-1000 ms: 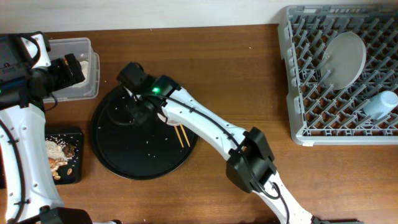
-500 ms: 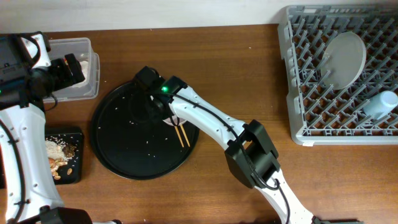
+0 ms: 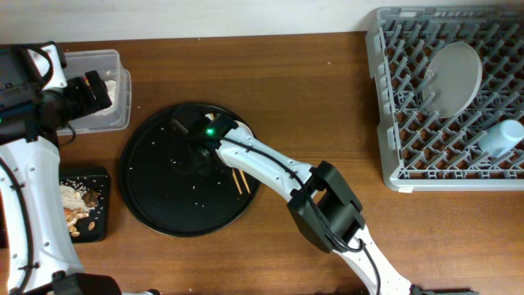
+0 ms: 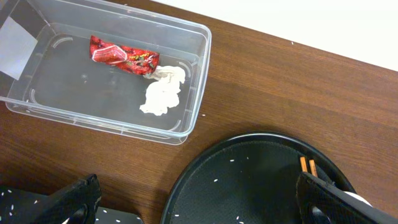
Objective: Sort waste into correct bins and load items into the dishwasher rack
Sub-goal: 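Carry the saucer with the right gripper toward the rack, then place the saucer in the rack and open the right gripper, then return the right gripper to the tray and grasp one chopstick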
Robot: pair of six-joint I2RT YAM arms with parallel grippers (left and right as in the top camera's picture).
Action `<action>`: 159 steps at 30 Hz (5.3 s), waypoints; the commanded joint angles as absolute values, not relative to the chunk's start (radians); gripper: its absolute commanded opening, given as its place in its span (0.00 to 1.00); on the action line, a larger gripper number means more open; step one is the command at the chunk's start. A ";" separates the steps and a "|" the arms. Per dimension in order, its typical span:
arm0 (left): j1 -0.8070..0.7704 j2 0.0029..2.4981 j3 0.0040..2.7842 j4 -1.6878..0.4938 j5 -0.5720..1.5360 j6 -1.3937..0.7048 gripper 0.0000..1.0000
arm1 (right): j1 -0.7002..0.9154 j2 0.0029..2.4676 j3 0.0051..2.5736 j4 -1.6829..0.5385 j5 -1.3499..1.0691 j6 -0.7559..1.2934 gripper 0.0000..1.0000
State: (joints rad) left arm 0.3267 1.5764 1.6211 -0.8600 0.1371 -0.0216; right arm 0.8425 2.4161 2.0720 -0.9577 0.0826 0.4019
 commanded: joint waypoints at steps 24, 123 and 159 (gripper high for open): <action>0.328 1.578 1.620 -0.858 0.134 -0.030 0.99 | 0.484 2.109 2.646 -1.420 -0.183 0.296 0.04; 0.330 1.578 1.620 -0.859 0.134 -0.030 0.99 | -0.727 1.996 2.699 -1.589 -0.768 -0.003 0.99; 0.330 1.578 1.620 -0.859 0.133 -0.030 0.99 | 0.814 2.612 2.661 -1.389 0.032 0.442 0.60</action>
State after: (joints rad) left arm 0.3267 1.5764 1.6211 -0.8604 0.1371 -0.0216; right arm 0.7708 2.6175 2.6644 -1.3972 -0.1291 0.3412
